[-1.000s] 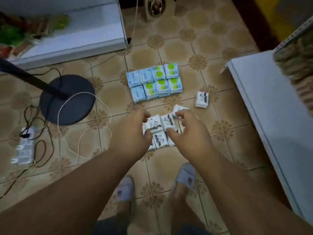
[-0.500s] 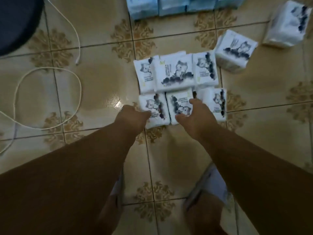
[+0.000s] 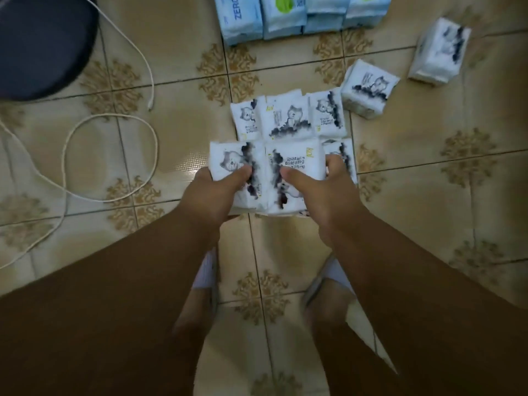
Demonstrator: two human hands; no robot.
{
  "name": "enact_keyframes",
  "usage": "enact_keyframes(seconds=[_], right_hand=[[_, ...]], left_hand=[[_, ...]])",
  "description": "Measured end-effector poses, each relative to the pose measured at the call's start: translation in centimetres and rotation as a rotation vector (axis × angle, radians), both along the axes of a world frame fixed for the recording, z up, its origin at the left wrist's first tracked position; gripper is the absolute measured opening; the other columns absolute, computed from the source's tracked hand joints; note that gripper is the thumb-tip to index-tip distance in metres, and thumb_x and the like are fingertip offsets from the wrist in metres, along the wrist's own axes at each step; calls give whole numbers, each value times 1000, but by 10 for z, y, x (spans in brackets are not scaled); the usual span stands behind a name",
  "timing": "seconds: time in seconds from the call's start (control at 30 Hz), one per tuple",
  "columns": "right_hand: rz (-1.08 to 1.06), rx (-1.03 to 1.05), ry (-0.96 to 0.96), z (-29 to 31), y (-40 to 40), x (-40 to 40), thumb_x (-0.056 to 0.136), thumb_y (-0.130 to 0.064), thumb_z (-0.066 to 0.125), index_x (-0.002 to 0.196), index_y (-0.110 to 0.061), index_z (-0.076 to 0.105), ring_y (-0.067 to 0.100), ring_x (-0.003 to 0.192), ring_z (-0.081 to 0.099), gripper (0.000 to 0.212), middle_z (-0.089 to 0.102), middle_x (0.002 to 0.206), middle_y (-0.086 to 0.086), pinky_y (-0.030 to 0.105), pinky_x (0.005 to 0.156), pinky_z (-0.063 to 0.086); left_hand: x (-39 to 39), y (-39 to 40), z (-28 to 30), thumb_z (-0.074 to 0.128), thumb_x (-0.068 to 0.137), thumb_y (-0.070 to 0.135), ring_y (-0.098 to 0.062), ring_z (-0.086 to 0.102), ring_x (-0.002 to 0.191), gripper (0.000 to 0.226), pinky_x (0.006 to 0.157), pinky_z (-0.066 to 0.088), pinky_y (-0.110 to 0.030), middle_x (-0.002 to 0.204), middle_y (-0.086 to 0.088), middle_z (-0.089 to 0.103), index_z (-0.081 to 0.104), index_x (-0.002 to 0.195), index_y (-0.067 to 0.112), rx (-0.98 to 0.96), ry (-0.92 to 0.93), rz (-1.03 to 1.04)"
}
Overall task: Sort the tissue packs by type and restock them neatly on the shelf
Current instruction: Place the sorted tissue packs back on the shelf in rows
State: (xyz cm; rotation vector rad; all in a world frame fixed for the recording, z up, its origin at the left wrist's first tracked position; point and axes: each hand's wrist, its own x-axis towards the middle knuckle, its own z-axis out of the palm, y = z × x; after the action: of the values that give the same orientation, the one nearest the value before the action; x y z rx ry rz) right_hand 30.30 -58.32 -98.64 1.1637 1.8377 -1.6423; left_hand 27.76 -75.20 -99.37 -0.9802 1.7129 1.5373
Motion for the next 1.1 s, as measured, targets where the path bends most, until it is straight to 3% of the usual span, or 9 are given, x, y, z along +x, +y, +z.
enact_keyframes(seconds=[0.1, 0.23, 0.43, 0.5, 0.6, 0.7, 0.77, 0.87, 1.1], right_hand=[[7, -5, 42, 118, 14, 7, 77, -38, 81, 116, -25, 55, 14, 85, 71, 49, 70, 95, -8, 42, 76, 61], [-9, 12, 120, 290, 42, 12, 70, -41, 82, 121, -25, 53, 19, 88, 72, 60, 71, 102, -2, 51, 77, 60], [-196, 102, 385, 535, 85, 35, 83, -7, 73, 128, -19, 43, 17, 97, 69, 56, 64, 118, 5, 44, 85, 58], [-251, 121, 472, 598, 100, 55, 80, -15, 77, 129, -25, 45, 21, 103, 68, 60, 65, 120, 3, 49, 88, 57], [-346, 180, 641, 687, 125, 96, 66, -29, 84, 125, -29, 52, 25, 104, 69, 67, 70, 116, 2, 48, 84, 57], [-425, 279, 792, 766, 153, 150, 70, -12, 77, 120, -22, 54, 25, 93, 71, 56, 70, 115, 7, 34, 63, 57], [-445, 369, 854, 810, 176, 192, 72, -9, 75, 123, -22, 53, 29, 95, 71, 57, 68, 117, 8, 39, 65, 58], [-462, 522, 883, 857, 206, 253, 68, -21, 73, 127, -28, 52, 31, 102, 69, 63, 67, 119, 5, 50, 79, 58], [-650, 763, 871, 906, 259, 349, 63, -54, 82, 129, -35, 44, 21, 101, 68, 78, 66, 118, 0, 45, 78, 59]], left_hand=[[-3, 2, 117, 76, 84, 31, -20, 72, 84, 33, 61, 57, -32, 103, -2, 71, 60, 111, 20, 23, 21, -51], [-22, 13, 285, 85, 59, 47, -27, 71, 94, 79, 71, 60, -42, 116, -5, 67, 52, 126, 21, 93, 111, -201], [-58, 69, 525, 77, 74, 17, -22, 68, 84, 53, 54, 53, -28, 112, -9, 66, 50, 120, 15, 253, 391, -478], [-60, 86, 593, 77, 65, 19, -25, 69, 91, 59, 67, 58, -37, 113, -9, 67, 52, 118, 17, 315, 474, -582], [-50, 120, 688, 73, 81, 8, -29, 69, 98, 44, 81, 57, -44, 115, -9, 69, 55, 120, 17, 437, 612, -720], [-24, 160, 766, 74, 81, 10, -26, 70, 97, 46, 82, 55, -41, 111, -2, 73, 58, 123, 22, 482, 763, -870], [-2, 192, 811, 78, 78, 16, -22, 69, 100, 50, 89, 53, -43, 107, 6, 74, 59, 121, 32, 502, 863, -957], [44, 239, 866, 77, 82, 16, -22, 70, 99, 44, 92, 55, -47, 106, 6, 74, 60, 116, 37, 590, 945, -1044], [175, 341, 914, 79, 81, 33, -18, 69, 100, 46, 86, 59, -45, 111, 3, 69, 54, 120, 30, 760, 1023, -1050]])
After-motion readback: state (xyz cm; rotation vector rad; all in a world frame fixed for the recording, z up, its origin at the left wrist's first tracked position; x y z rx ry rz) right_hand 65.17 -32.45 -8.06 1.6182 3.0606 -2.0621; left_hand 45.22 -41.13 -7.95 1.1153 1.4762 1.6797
